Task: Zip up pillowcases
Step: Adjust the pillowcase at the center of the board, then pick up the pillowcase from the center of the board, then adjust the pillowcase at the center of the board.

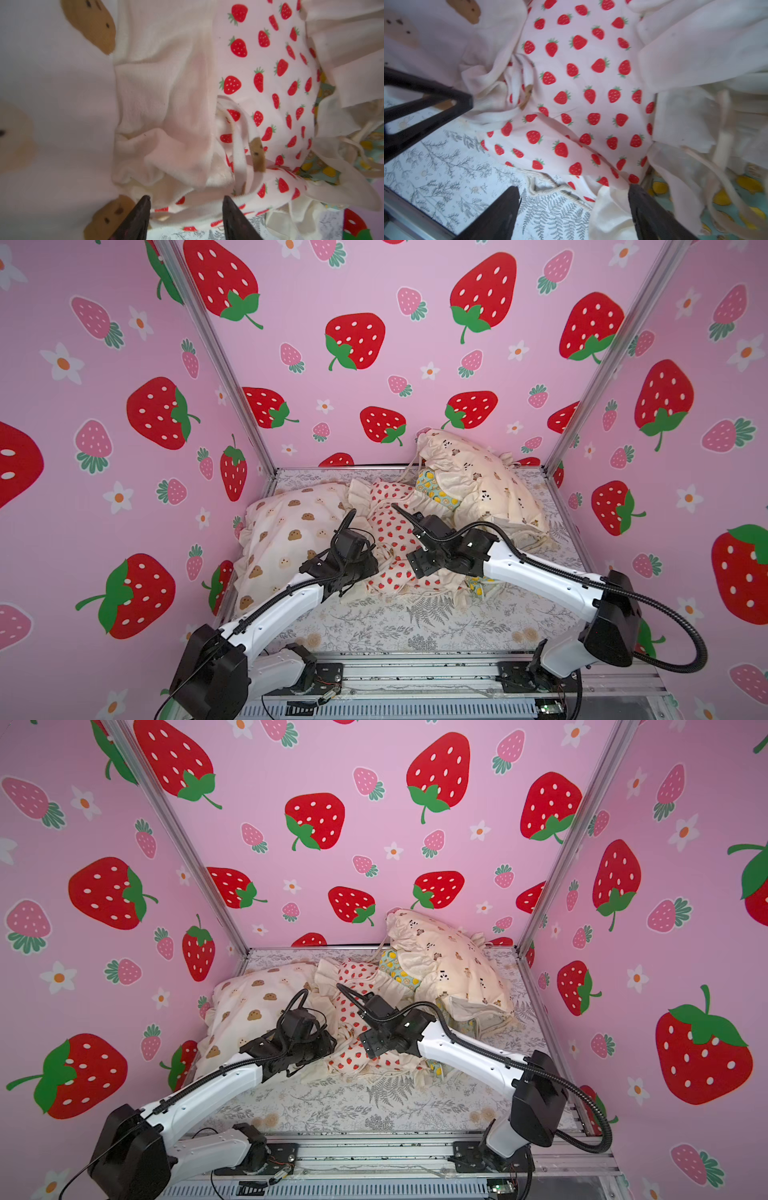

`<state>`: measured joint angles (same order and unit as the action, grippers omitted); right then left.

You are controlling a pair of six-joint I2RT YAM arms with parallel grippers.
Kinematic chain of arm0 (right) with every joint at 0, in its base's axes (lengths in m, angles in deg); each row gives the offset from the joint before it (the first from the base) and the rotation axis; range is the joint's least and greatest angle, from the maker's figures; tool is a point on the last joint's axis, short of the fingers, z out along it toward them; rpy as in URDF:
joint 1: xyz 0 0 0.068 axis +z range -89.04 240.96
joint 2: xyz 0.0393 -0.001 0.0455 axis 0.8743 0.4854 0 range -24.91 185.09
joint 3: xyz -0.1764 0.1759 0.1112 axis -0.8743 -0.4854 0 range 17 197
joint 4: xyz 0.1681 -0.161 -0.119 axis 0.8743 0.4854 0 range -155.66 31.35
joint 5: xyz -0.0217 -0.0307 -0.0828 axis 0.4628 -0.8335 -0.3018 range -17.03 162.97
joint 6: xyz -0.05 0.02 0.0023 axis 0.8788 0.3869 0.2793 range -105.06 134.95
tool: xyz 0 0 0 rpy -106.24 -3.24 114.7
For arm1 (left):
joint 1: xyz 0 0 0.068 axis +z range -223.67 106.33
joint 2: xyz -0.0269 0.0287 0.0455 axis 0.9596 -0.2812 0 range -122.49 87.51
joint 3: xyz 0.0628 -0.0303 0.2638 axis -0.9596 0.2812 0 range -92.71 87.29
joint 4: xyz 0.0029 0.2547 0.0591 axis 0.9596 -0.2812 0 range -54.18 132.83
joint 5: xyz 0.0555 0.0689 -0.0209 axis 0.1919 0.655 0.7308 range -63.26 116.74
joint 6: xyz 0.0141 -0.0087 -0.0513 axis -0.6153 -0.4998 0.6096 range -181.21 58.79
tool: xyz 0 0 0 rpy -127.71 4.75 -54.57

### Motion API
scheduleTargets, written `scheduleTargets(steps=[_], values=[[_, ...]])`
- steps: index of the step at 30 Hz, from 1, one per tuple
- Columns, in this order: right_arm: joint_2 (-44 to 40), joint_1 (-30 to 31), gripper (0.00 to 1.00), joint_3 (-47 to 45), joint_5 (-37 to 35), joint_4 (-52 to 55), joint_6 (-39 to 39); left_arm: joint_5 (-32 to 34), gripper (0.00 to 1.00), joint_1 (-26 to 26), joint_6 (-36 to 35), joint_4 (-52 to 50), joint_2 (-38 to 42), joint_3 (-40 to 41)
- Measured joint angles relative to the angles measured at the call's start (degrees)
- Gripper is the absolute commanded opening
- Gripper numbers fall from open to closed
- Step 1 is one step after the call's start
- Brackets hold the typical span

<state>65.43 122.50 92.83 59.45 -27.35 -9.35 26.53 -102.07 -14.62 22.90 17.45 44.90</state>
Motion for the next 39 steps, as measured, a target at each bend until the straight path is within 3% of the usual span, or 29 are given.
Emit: scheduleTargets(steps=[5, 11, 15, 23, 26, 30, 39], values=[[6.7, 3.4, 0.88, 4.3, 0.5, 0.5, 0.1, 0.8, 0.5, 6.1, -1.4, -0.2, -4.5, -0.7], [14.4, 4.5, 0.88, 9.9, 1.5, 0.4, 0.2, 3.2, 0.45, 11.6, -1.7, -0.7, -1.0, 0.5], [19.3, 4.5, 0.83, 12.9, 1.6, 0.3, 0.4, 4.3, 0.42, 13.8, -1.8, -1.1, 0.5, 1.4], [24.5, 4.0, 0.61, 13.9, 1.9, 0.2, 0.4, 3.2, 0.41, 17.7, -2.3, -0.9, -1.0, 1.7], [24.8, 3.8, 0.42, 13.9, 1.9, 0.2, 0.3, 2.9, 0.41, 18.0, -2.5, -0.8, -1.8, 1.7], [24.2, 3.2, 0.27, 12.6, 2.0, -1.3, 0.5, 2.1, 0.4, 19.5, -2.6, -0.2, -3.0, 1.9], [21.5, 0.0, 0.08, 10.5, 2.3, -2.7, 0.8, 0.2, 0.4, 22.4, -2.6, 1.0, -4.4, 2.6]])
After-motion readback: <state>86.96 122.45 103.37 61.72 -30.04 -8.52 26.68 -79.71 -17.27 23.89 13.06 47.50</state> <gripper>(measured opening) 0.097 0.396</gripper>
